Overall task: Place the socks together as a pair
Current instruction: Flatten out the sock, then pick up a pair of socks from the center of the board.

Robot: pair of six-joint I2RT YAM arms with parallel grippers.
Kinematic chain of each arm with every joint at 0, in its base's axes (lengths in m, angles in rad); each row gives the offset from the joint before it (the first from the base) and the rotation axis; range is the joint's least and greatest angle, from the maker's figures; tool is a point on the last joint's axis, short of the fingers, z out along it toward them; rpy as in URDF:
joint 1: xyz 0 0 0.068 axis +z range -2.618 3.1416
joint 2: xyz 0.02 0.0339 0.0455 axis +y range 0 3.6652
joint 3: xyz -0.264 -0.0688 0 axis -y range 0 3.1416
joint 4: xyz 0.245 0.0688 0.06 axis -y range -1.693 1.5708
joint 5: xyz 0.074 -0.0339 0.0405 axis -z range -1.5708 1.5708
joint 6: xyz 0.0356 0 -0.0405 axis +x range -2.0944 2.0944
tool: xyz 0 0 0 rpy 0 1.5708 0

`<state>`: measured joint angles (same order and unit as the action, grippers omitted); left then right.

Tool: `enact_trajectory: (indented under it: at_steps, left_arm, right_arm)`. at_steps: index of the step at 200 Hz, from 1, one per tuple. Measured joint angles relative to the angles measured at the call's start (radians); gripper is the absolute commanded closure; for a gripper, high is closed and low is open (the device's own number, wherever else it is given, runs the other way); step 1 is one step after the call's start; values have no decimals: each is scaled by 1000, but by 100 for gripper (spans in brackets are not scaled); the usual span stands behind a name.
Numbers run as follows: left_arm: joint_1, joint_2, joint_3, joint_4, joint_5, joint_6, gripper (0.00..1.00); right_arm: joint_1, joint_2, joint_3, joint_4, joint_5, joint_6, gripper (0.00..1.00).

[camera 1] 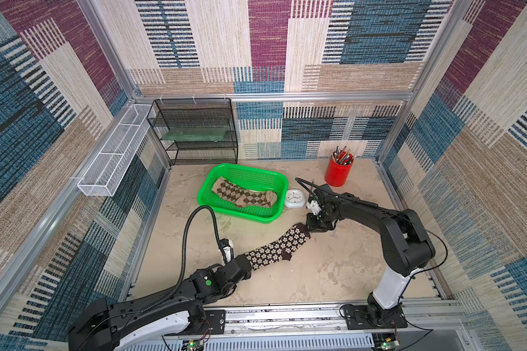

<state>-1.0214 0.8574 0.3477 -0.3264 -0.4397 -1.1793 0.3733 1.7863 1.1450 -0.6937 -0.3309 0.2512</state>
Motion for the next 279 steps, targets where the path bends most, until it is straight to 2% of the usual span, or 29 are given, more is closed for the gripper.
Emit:
enact_trajectory:
  at_steps: [2,5,41,72,128,159,200,215,222,228,241,256,279]
  left_arm:
    - [0,-2,0,0,0,0,22]
    - [0,-5,0,0,0,0,18]
    - [0,-75,22,-59,0,-38,10]
    - [0,-69,8,-90,6,-96,12]
    - [11,206,60,-8,73,-154,22]
    - [27,284,84,39,77,-173,30]
    - [45,387,131,82,80,-177,45]
    - [50,428,142,116,80,-175,57]
    - [52,440,142,135,80,-175,70]
    - [53,451,142,150,82,-175,79]
    - [53,469,142,163,88,-174,86]
    - [59,480,154,164,105,-171,90]
    - [71,475,175,137,142,-146,94]
  right_arm:
    - [-1,0,0,0,0,-2,58]
    - [-2,0,0,0,0,-2,57]
    - [-13,-17,-7,-2,-15,-10,46]
    - [-14,-30,-16,3,-27,-21,43]
    - [-13,-29,-27,24,-47,-30,43]
    - [-11,-21,-34,41,-51,-35,43]
    - [5,-14,-66,83,-54,-35,43]
    - [10,-8,-78,109,-59,-34,46]
    - [12,-8,-82,126,-59,-34,47]
    - [12,-8,-89,144,-62,-31,49]
    - [14,-9,-102,179,-64,-23,61]
    - [14,-14,-124,219,-57,-10,74]
    - [15,-45,-163,236,-54,14,84]
